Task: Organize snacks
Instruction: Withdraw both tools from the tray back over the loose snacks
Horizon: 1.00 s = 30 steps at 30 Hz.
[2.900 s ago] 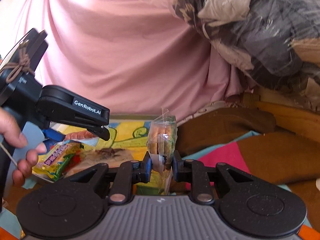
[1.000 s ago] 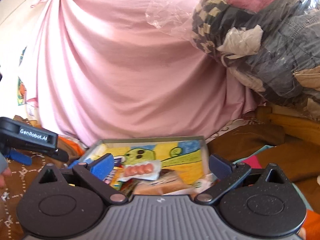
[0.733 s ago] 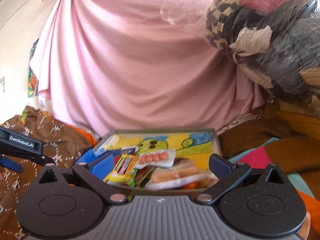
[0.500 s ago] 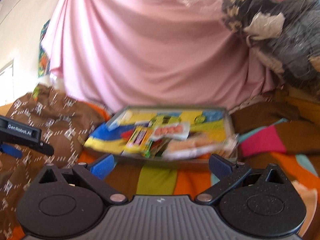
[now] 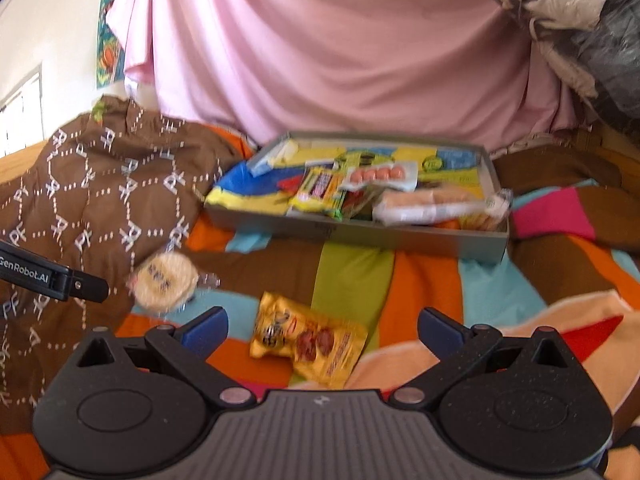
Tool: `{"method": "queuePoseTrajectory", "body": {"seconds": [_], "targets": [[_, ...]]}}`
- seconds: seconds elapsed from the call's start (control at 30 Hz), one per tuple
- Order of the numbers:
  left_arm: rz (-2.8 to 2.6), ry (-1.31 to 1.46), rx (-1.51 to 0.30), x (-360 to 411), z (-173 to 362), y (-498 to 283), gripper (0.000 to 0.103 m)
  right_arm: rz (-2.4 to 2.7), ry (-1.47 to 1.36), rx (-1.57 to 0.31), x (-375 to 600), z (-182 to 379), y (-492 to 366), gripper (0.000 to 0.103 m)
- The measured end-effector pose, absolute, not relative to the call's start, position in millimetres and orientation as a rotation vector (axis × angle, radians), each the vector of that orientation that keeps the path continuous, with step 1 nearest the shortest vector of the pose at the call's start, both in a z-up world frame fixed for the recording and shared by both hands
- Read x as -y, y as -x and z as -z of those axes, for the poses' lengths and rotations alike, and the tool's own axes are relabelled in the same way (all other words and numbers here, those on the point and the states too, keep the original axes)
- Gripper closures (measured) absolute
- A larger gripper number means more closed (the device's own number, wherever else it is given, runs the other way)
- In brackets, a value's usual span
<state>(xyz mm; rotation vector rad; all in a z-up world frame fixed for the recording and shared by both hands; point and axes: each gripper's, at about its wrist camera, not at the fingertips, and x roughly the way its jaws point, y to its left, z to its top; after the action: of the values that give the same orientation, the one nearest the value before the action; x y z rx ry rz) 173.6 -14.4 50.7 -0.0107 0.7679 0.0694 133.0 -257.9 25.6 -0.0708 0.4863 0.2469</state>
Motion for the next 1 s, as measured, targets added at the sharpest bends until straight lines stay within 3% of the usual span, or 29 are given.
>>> {"method": "queuePoseTrajectory", "body": {"seconds": [1.0], "targets": [[-0.01,-0.125,-0.867,31,-13,-190,0.001,-0.343,0.059,-0.699,249,15,-157,0.0]]}}
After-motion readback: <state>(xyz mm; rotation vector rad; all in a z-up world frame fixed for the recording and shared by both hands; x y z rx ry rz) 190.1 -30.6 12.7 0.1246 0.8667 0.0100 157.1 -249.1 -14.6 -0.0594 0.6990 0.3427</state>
